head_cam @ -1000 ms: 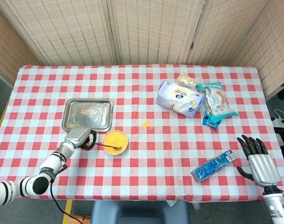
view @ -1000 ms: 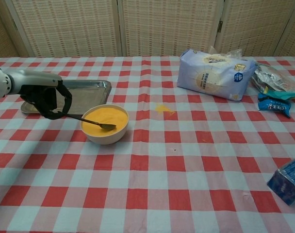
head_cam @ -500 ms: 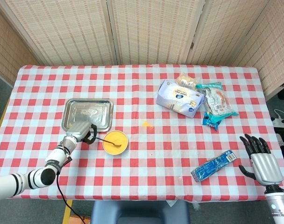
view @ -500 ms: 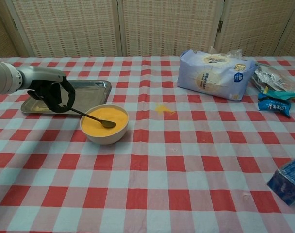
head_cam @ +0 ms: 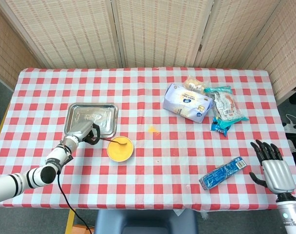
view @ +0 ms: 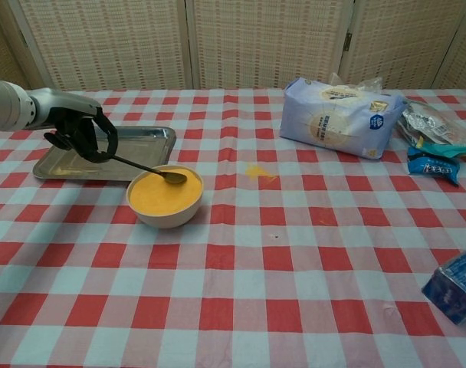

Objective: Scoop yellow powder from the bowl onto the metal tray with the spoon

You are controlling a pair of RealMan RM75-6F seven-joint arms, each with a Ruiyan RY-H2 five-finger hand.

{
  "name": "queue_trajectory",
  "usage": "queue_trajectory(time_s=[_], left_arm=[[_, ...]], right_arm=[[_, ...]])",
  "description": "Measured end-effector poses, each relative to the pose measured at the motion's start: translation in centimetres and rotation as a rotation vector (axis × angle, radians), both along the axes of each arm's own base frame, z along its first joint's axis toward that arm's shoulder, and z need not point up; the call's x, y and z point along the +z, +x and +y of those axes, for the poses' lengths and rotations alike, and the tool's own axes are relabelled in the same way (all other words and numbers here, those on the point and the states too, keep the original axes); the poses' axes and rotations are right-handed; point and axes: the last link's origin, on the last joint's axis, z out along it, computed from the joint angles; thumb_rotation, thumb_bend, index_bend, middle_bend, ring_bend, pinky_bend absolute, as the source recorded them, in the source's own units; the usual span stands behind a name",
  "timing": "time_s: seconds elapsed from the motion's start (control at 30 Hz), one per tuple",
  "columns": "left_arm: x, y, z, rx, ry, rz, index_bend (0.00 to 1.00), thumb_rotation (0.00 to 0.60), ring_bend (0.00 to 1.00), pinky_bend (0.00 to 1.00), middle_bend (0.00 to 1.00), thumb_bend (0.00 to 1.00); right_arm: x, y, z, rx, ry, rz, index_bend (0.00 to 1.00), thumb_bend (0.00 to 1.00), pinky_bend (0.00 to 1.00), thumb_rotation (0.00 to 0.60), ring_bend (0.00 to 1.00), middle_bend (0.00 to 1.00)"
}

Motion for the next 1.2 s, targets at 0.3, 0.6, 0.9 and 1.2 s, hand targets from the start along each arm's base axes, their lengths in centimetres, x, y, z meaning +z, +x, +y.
queue_trajectory(time_s=[0.3, 0.6, 0.9, 1.2], left_arm=[[0.9, -0.3, -1.3, -0.021, -0.020, 0.002, 0.95, 0.600, 1.00, 1.00, 1.00, 0.53], [1.4, -0.6, -4.1, -0.057, -0.030, -0.013, 0.96, 0.600, 1.00, 1.00, 1.00, 0.54], [2.0, -0.9, -5.1, -0.068, -0.031, -0.007, 0.96, 0.600, 1.00, 1.00, 1.00, 0.53], [0.8, -1.7, -4.5, -0.043, -0.051, 0.024, 0.96, 0.600, 1.00, 1.00, 1.00, 0.54]], right_arm=[[0.1, 0.4, 0.3, 0.019, -0.001, -0.006, 0.00, 0.18, 0.00, 0.600, 0.00, 0.00], [-0.2, 0.7, 0.7, 0.035, 0.014, -0.008, 0.00, 0.18, 0.00, 0.600, 0.00, 0.00], [-0.1, 1.0, 1.0, 0.052, 0.012, -0.013, 0.00, 0.18, 0.00, 0.600, 0.00, 0.00], [0.0, 0.8, 0.8, 0.044, 0.006, -0.012, 0.00, 0.18, 0.00, 0.600, 0.00, 0.00]])
